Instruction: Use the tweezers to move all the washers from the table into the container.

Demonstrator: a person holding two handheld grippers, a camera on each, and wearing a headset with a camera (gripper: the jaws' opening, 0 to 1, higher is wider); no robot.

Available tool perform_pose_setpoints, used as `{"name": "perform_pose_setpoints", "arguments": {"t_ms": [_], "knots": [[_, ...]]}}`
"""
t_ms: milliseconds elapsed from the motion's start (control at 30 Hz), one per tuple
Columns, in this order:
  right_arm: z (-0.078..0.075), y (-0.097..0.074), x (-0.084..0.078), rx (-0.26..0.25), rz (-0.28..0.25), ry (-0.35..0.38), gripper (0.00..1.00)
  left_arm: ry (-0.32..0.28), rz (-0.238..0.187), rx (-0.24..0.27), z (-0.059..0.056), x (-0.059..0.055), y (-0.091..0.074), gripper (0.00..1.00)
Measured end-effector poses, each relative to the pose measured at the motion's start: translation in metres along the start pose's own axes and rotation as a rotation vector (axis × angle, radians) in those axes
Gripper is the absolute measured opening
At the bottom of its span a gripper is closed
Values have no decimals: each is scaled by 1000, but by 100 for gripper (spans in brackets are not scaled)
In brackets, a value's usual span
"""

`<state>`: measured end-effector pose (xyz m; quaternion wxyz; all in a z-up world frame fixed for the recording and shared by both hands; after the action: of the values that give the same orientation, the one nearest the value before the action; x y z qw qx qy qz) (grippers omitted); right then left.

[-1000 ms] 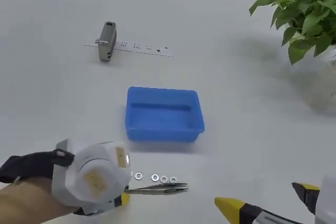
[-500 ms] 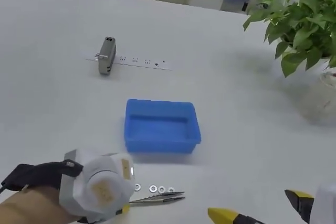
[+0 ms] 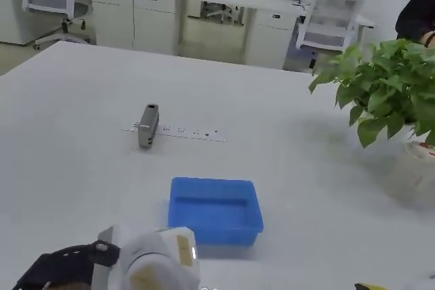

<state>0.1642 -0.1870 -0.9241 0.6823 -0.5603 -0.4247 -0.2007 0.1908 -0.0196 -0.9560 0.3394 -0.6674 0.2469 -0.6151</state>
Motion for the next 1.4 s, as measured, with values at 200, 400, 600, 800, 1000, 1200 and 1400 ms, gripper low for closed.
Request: {"name": "perform_pose_setpoints", "arguments": {"t_ms": [200,400,600,800,1000,1200,1400], "knots": [[20,1,-15,73,49,-112,91,16,-27,-21,-7,18,-4,0],[42,-3,-19,175,50,-161,73,51,-54,-30,-17,38,-10,0],[52,-5,-7,275,26,-257,44,121,-16,-66,-23,48,-25,0],[67,-2,8,413,32,-377,33,162,7,-144,-34,62,-46,0],[81,-2,20,498,26,-469,24,203,16,-184,-45,74,-65,0],[89,-1,20,530,31,-520,14,233,17,-190,-53,81,-75,0],[95,1,20,555,42,-529,10,240,-6,-189,-58,82,-82,0]]}}
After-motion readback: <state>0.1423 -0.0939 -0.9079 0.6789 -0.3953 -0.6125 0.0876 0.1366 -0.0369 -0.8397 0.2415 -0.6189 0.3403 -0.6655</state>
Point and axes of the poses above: the centre of the closed fingertips' face, and the gripper's own axes: y roughly forward along the fingers, z roughly to its left, x roughly out of its top, the point moved 6 cm from there along -y, roughly backward along the fingers, and after that the axes turned 11 degrees about -x, right-handed, at the moved point
